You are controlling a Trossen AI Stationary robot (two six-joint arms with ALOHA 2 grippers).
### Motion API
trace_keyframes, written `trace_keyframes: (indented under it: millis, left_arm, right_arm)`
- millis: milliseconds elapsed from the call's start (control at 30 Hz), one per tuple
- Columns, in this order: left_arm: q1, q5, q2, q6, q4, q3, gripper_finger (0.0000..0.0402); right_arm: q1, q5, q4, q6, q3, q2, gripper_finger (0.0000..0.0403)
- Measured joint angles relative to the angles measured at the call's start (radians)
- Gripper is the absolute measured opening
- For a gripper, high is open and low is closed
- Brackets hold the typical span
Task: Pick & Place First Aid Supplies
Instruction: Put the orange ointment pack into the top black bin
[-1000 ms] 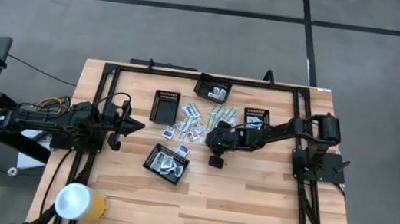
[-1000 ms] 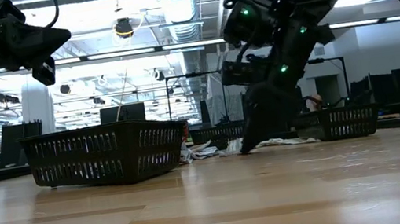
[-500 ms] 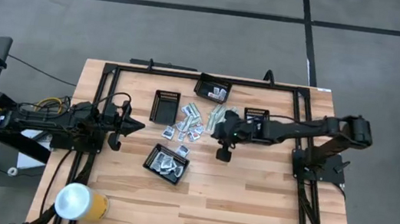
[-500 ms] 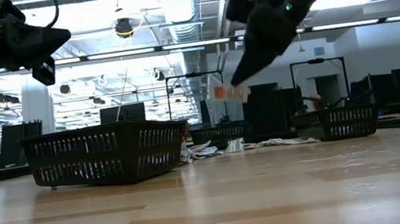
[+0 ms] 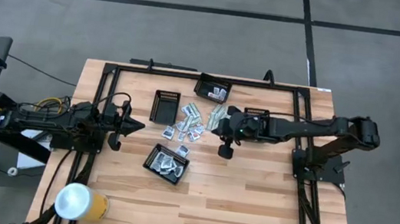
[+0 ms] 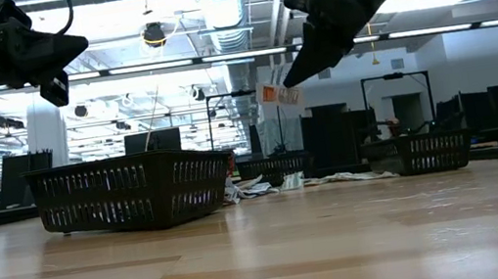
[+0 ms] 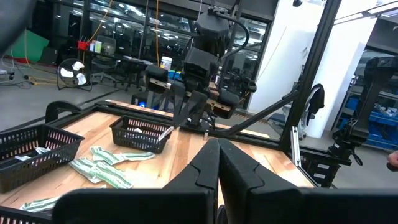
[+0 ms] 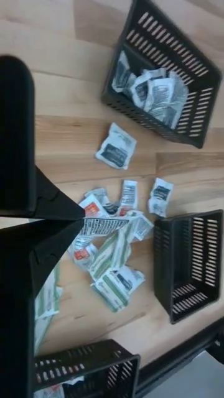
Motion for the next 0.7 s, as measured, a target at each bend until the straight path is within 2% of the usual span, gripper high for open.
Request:
trace_keyframes:
  millis: [267, 700]
  left_arm:
    - [0.0, 0.0, 0.0, 0.0, 0.0, 0.0, 0.0008]
    - [0.0, 0.0, 0.0, 0.0, 0.0, 0.0, 0.0008]
  right_arm:
    - [0.025, -0.14, 0.005, -0.044, 0.001, -0.001, 0.0]
    - [-0.048, -0.132, 0.004, -0.056, 0.001, -0.001, 0.0]
